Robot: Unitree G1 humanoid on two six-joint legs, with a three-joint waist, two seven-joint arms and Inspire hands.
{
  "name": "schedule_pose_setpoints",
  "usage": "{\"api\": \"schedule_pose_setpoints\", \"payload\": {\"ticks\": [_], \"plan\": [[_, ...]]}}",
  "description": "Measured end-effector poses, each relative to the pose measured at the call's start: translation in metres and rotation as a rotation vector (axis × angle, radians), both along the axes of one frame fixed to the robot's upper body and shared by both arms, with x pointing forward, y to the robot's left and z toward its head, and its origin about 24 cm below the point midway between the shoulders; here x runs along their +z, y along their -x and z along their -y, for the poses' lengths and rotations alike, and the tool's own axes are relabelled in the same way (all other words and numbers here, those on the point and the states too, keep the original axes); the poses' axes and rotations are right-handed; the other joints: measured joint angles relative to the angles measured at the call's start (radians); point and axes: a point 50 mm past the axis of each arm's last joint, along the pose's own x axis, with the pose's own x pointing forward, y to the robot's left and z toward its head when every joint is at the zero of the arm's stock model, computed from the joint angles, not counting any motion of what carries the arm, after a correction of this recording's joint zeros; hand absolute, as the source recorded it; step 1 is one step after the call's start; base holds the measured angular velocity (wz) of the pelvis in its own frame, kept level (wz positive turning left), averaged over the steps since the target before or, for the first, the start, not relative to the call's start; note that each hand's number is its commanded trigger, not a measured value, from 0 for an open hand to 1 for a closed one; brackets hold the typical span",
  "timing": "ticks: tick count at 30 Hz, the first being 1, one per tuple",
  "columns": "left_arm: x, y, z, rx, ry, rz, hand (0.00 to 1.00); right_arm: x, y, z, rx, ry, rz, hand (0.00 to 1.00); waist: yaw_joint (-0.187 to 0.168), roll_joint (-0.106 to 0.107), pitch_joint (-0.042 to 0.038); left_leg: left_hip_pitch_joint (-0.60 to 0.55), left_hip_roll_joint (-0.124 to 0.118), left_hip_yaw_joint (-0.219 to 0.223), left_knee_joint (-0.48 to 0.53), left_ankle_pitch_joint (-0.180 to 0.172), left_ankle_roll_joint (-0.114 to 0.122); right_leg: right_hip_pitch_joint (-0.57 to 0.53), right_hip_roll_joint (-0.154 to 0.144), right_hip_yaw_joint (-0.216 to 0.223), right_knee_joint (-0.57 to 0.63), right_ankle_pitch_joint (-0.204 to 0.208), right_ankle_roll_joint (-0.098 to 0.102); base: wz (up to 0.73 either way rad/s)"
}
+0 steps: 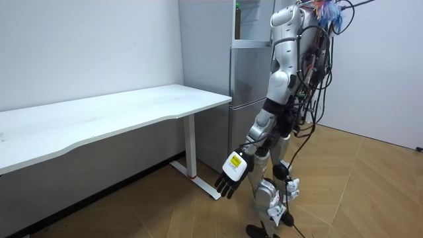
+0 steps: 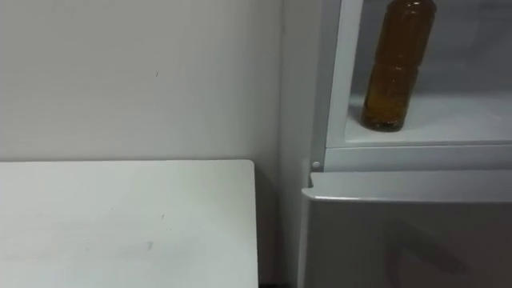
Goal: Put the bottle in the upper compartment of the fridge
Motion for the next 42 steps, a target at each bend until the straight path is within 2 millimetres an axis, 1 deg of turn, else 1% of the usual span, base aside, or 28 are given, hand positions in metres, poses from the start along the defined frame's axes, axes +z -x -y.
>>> {"api": "schedule_pose_setpoints", "payload": {"ticks": [3,6,8,11,13,15,18,21,25,26,28,31,32,34,36,40,42], "plan": [[0.000,0.000,0.002,-0.004,0.002,-0.005,0.00,-0.014,0.017,-0.004,-0.009,-0.042,-0.097,0.00,-0.001,0.002,0.0011,0.001,0.000,-0.002,-0.001,0.000,0.000,0.002,0.000,-0.001,0.000,0.000,0.000,0.00],[-0.001,0.000,0.003,-0.003,0.005,-0.010,0.00,-0.022,0.026,-0.010,0.010,-0.074,-0.156,0.00,0.002,0.005,0.0027,-0.001,0.001,-0.004,0.006,-0.006,0.000,0.000,-0.001,0.000,0.001,-0.006,0.000,0.00],[-0.001,-0.002,0.003,-0.009,0.003,-0.006,0.00,-0.025,0.027,-0.012,0.032,-0.091,-0.172,0.00,0.000,0.007,0.0035,-0.002,0.000,-0.004,0.009,-0.007,0.000,-0.005,-0.002,0.002,0.001,-0.010,0.000,0.00],[-0.001,-0.007,0.003,-0.038,0.000,0.001,0.00,-0.033,0.035,-0.013,0.060,-0.130,-0.231,0.00,0.001,0.008,0.0035,-0.002,0.000,-0.005,0.011,-0.007,0.000,-0.004,-0.003,0.003,0.003,-0.013,0.001,0.03],[-0.001,-0.008,0.003,-0.059,-0.004,-0.003,0.00,-0.037,0.040,-0.014,0.079,-0.157,-0.265,0.00,-0.001,0.009,0.0036,-0.003,0.000,-0.005,0.017,-0.008,0.000,-0.004,-0.001,0.004,0.001,-0.013,0.001,0.00],[-0.001,-0.013,0.004,-0.117,-0.010,-0.006,0.00,-0.044,0.048,-0.020,0.120,-0.221,-0.321,0.00,0.000,0.010,0.0031,-0.006,0.000,-0.005,0.015,-0.008,-0.001,-0.005,0.000,0.004,0.002,-0.013,0.000,0.00],[-0.002,-0.017,0.008,-0.181,-0.009,-0.017,0.00,-0.052,0.055,-0.023,0.160,-0.315,-0.386,0.00,0.002,0.017,0.0026,-0.004,0.000,-0.004,0.012,-0.008,-0.002,-0.003,0.000,0.006,0.001,-0.013,0.000,0.00],[-0.003,-0.020,0.010,-0.211,0.006,-0.019,0.00,-0.058,0.057,-0.026,0.187,-0.399,-0.420,0.00,0.001,0.025,0.0025,-0.004,0.000,-0.004,0.008,-0.008,-0.002,-0.002,0.001,0.007,0.002,-0.013,0.000,0.00],[-0.004,-0.023,0.012,-0.225,0.018,-0.018,0.00,-0.064,0.057,-0.031,0.203,-0.490,-0.422,0.00,-0.004,0.027,0.0024,-0.002,0.001,-0.004,0.002,-0.008,-0.002,-0.002,0.001,0.006,0.002,-0.013,0.000,0.00],[-0.004,-0.023,0.013,-0.234,0.021,-0.023,0.00,-0.065,0.057,-0.033,0.195,-0.523,-0.421,0.00,-0.005,0.024,0.0011,-0.001,0.001,-0.004,0.002,-0.008,-0.002,-0.001,0.001,0.007,0.002,-0.013,0.000,0.00],[-0.004,-0.024,0.015,-0.244,0.024,-0.026,0.00,-0.068,0.056,-0.038,0.194,-0.560,-0.420,0.00,-0.006,0.021,0.0024,-0.001,0.000,-0.004,0.002,-0.008,-0.002,-0.001,0.001,0.007,0.002,-0.013,0.000,0.00],[-0.005,-0.023,0.015,-0.245,0.023,-0.038,0.00,-0.070,0.054,-0.043,0.201,-0.603,-0.415,0.00,-0.009,0.013,0.0066,-0.002,0.000,-0.003,0.002,-0.008,-0.002,-0.003,0.001,0.009,0.002,-0.013,0.000,0.00],[-0.005,-0.023,0.015,-0.243,0.023,-0.040,0.00,-0.070,0.053,-0.043,0.202,-0.614,-0.412,0.00,-0.010,0.010,0.0084,-0.002,0.000,-0.002,0.001,-0.009,-0.002,-0.004,0.001,0.013,0.002,-0.014,0.000,0.00],[-0.005,-0.022,0.015,-0.242,0.023,-0.042,0.00,-0.070,0.054,-0.043,0.191,-0.626,-0.408,0.00,-0.011,0.005,0.0092,-0.002,0.000,-0.001,0.001,-0.009,-0.003,-0.005,0.002,0.015,0.001,-0.014,0.000,0.00],[-0.005,-0.022,0.014,-0.236,0.021,-0.042,0.00,-0.070,0.054,-0.041,0.171,-0.637,-0.392,0.00,-0.017,-0.002,0.0084,-0.002,0.000,-0.001,0.000,-0.009,-0.003,-0.009,0.002,0.014,0.000,-0.014,0.000,0.00],[-0.005,-0.021,0.013,-0.223,0.021,-0.045,0.00,-0.068,0.055,-0.034,0.115,-0.636,-0.361,0.00,-0.025,-0.005,0.0080,-0.001,0.001,0.000,0.000,-0.010,-0.004,-0.010,0.004,0.016,0.000,-0.015,-0.001,0.00],[-0.004,-0.021,0.009,-0.197,0.013,-0.036,0.00,-0.067,0.057,-0.029,0.057,-0.650,-0.325,0.00,-0.031,-0.007,0.0065,0.000,0.002,0.002,0.000,-0.010,-0.004,-0.007,0.004,0.015,0.001,-0.015,-0.002,0.00]]}}
